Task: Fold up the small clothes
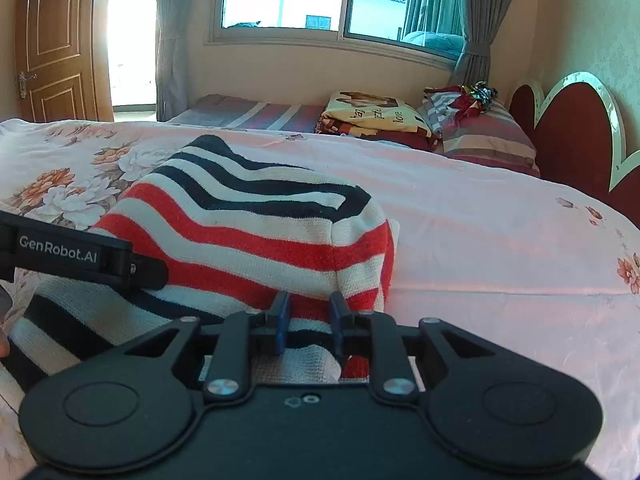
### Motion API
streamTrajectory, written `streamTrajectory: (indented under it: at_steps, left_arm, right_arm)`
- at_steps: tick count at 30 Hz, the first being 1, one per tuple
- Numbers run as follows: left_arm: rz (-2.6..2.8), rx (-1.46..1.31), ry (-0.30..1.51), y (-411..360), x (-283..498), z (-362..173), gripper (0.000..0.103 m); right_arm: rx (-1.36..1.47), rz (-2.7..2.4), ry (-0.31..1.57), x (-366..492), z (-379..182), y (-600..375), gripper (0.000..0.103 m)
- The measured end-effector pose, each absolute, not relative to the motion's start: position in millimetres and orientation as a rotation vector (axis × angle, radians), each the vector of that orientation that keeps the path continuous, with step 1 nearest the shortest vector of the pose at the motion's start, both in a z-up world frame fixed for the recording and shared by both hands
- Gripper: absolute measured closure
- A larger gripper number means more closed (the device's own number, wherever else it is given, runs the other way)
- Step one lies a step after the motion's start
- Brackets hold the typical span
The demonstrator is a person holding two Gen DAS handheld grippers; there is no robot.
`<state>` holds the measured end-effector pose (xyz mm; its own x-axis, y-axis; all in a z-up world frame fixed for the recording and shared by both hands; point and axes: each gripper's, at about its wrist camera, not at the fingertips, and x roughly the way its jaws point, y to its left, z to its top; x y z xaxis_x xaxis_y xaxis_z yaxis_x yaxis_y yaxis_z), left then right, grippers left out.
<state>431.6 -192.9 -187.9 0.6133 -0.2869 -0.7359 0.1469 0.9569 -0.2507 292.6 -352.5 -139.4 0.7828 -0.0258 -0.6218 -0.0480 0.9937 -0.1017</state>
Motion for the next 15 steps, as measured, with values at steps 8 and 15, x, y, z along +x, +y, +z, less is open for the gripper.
streamTrajectory:
  at_steps: [8, 15]
  left_arm:
    - [-0.308, -0.095, 0.805, -181.7, 391.6, -166.3, 0.001]
    - [-0.325, -0.094, 0.825, -177.2, 360.4, -175.2, 0.001]
  right_arm:
    - [0.051, 0.081, 0.660, 263.1, -106.9, -366.9, 0.077]
    - [0.023, 0.118, 0.668, 216.5, -106.7, -360.2, 0.077]
